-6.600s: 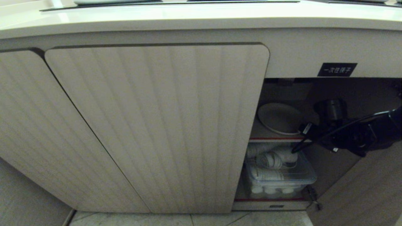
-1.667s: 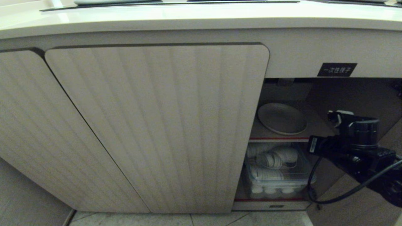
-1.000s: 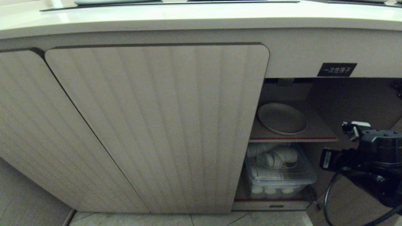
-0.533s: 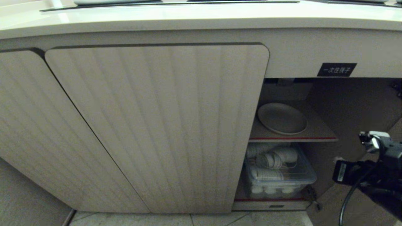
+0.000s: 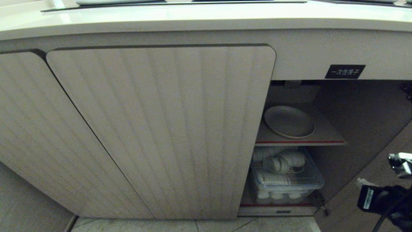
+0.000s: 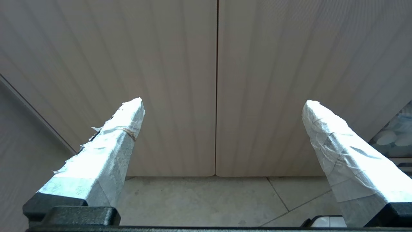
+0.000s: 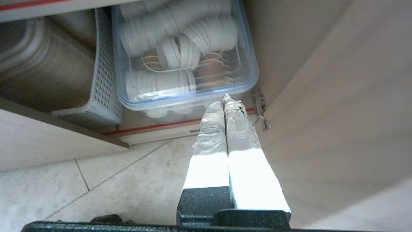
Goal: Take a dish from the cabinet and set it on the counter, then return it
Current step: Close the cabinet door
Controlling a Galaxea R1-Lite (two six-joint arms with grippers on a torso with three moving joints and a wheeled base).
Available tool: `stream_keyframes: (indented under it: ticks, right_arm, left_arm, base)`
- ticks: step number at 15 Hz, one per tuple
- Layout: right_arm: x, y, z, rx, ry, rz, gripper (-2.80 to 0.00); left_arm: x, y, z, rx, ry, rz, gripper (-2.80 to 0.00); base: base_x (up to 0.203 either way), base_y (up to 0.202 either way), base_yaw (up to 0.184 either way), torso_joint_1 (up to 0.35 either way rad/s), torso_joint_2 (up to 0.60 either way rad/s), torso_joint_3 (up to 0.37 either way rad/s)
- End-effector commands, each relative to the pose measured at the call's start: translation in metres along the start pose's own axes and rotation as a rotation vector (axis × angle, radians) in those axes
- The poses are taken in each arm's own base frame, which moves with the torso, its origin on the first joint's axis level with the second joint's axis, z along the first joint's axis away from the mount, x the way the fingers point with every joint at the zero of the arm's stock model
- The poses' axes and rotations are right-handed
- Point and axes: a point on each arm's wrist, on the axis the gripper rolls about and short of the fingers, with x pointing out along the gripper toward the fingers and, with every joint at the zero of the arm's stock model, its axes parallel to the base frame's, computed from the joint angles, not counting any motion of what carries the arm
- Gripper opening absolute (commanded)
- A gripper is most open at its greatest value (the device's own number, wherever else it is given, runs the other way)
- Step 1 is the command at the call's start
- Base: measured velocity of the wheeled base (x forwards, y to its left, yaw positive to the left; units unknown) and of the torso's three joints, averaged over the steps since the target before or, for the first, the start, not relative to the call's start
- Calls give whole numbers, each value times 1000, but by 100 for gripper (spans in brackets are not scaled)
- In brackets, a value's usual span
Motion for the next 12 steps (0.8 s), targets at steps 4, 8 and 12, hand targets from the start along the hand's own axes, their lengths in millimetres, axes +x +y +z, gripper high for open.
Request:
stream_keyframes:
  ticks: [4,8,12]
  right_arm:
    - [-15,-10,-11,8,-4,-19,-280]
    - [-19,-13,-11,18,-14,-31,-280]
    - [-28,-20,-11,29,-21,-60,-280]
  left_arm:
    - [0,0,0,0,0,1,0]
    - [0,0,0,0,0,0,0]
    - [0,0,0,0,0,1,0]
  base:
    - [0,0,0,0,0,0]
    - [0,0,0,0,0,0]
    - [0,0,0,0,0,0]
